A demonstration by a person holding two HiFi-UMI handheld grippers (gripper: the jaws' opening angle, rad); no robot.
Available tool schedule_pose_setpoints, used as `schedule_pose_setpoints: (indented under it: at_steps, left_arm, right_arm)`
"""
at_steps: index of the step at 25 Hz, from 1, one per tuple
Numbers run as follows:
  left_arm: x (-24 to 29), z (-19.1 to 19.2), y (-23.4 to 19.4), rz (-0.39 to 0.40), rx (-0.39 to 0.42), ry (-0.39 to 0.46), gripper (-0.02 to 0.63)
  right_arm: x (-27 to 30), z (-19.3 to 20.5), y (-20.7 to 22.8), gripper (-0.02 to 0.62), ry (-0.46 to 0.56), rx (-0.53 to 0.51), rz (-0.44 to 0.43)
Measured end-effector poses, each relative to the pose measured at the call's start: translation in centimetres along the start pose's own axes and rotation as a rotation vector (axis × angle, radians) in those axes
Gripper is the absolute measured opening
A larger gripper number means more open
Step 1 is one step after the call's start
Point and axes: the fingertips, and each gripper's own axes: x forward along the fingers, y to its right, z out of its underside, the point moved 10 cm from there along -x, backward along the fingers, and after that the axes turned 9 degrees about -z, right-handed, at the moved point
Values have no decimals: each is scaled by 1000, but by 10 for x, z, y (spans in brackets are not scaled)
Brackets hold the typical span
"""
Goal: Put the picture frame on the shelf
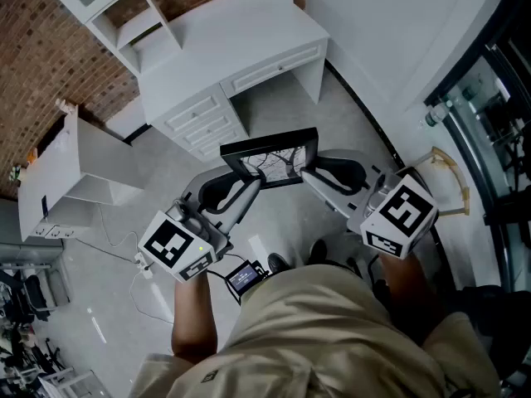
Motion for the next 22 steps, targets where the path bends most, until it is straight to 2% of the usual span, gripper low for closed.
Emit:
schedule_pose_setpoints:
  at_steps: [6,16,22]
  left_arm:
    - [20,5,33,14,4,-8,83]
    - [81,-11,50,1,11,-38,83]
    - [105,-13,34,-15,2,-57,83]
  right_arm:
    - [-37,16,0,71,2,9,14]
    - [-80,18,51,71,16,28,-15]
    - [-75,18,82,71,18,44,-22]
